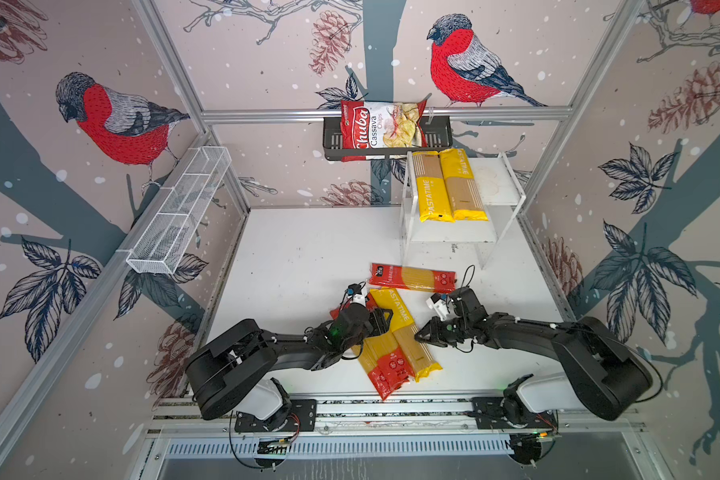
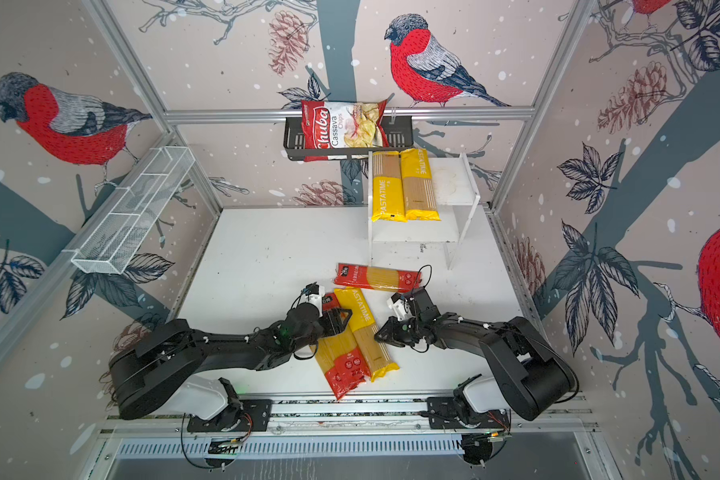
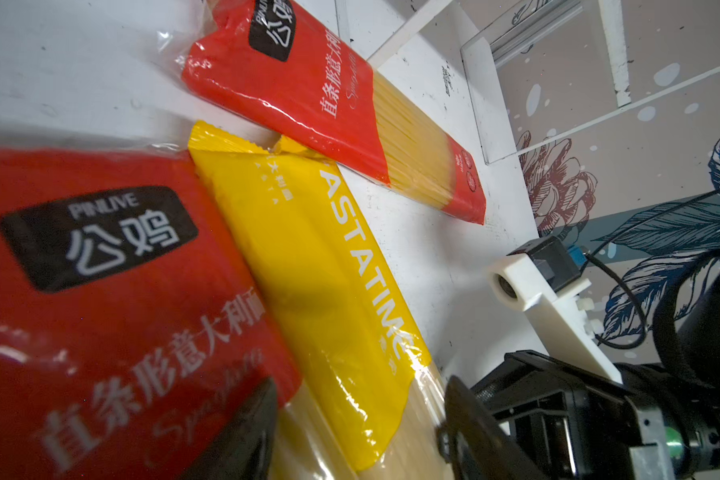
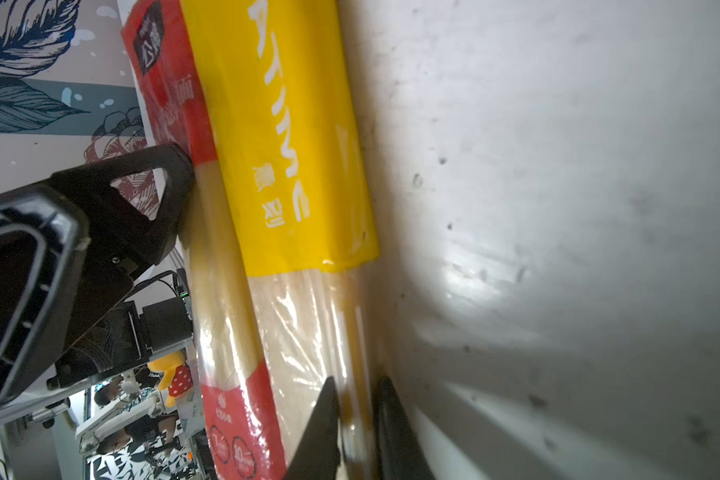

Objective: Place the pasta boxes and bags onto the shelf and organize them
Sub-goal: 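Lower both grippers onto the next yellow PASTATIME pack in the pile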

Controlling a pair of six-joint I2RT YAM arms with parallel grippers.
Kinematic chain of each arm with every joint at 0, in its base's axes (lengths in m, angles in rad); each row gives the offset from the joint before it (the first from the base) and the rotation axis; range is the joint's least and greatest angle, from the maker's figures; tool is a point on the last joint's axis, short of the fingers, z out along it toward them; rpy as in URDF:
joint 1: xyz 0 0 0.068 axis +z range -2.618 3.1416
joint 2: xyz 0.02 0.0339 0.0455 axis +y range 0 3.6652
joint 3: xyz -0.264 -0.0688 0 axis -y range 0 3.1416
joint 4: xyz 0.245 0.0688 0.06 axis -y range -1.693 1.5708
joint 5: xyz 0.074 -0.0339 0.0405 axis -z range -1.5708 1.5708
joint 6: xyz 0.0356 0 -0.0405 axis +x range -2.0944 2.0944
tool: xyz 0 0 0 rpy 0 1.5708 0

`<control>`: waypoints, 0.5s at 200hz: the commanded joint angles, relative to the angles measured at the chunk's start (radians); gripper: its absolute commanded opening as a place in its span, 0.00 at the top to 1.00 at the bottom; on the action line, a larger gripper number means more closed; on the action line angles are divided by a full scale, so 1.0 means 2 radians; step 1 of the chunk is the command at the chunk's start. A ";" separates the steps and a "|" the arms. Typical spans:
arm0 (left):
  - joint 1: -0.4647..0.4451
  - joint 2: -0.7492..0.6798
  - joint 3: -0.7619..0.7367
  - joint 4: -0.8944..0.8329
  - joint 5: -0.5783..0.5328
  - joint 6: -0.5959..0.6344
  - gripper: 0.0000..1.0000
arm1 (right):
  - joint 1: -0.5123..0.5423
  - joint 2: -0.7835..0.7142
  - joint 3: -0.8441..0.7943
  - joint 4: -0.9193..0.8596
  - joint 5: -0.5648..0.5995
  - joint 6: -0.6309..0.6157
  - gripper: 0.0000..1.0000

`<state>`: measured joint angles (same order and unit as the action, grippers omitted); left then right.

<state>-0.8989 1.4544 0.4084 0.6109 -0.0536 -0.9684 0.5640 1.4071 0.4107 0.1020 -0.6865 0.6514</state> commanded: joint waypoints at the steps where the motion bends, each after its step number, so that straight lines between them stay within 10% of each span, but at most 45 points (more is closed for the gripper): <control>1: 0.001 -0.007 0.001 -0.018 0.007 -0.001 0.36 | 0.002 -0.004 -0.001 0.017 -0.012 0.016 0.88; 100: 0.020 -0.107 -0.025 -0.015 -0.018 -0.001 0.36 | 0.001 -0.085 -0.004 0.027 -0.089 0.055 0.97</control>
<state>-0.8673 1.2846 0.3698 0.5678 -0.0547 -0.9688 0.5667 1.2800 0.3969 0.1078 -0.7692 0.7284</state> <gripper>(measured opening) 0.642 0.078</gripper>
